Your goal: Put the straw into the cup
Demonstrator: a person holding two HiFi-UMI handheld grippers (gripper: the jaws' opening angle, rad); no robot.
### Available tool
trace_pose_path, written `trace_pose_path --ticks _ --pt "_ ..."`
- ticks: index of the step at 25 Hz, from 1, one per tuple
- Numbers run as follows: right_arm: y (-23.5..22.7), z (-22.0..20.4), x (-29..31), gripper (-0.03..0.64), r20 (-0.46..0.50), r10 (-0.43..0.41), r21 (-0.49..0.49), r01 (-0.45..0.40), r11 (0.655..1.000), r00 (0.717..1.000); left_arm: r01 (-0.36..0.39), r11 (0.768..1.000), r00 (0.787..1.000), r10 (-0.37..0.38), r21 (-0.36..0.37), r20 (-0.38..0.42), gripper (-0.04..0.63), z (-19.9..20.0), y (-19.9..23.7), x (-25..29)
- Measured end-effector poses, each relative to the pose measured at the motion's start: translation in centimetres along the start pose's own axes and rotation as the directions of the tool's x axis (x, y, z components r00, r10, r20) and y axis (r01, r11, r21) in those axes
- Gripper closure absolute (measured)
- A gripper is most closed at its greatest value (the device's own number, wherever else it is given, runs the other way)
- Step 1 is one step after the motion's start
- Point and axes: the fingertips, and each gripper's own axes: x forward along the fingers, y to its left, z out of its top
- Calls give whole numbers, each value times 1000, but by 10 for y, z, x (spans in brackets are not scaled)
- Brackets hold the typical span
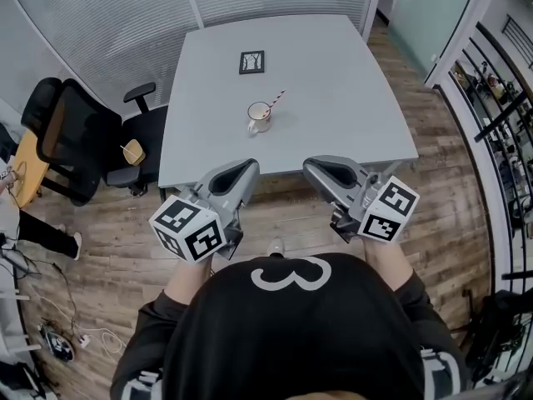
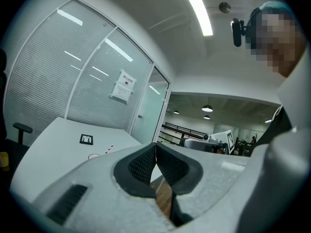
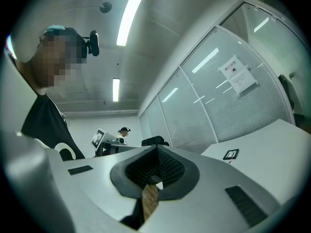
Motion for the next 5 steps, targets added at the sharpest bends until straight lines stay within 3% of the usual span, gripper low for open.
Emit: trace_pose_path --ticks 5 --pt "13 0 -16 603 8 0 -1 0 1000 1000 -10 1000 1000 10 4 6 578 -3 -20 -8"
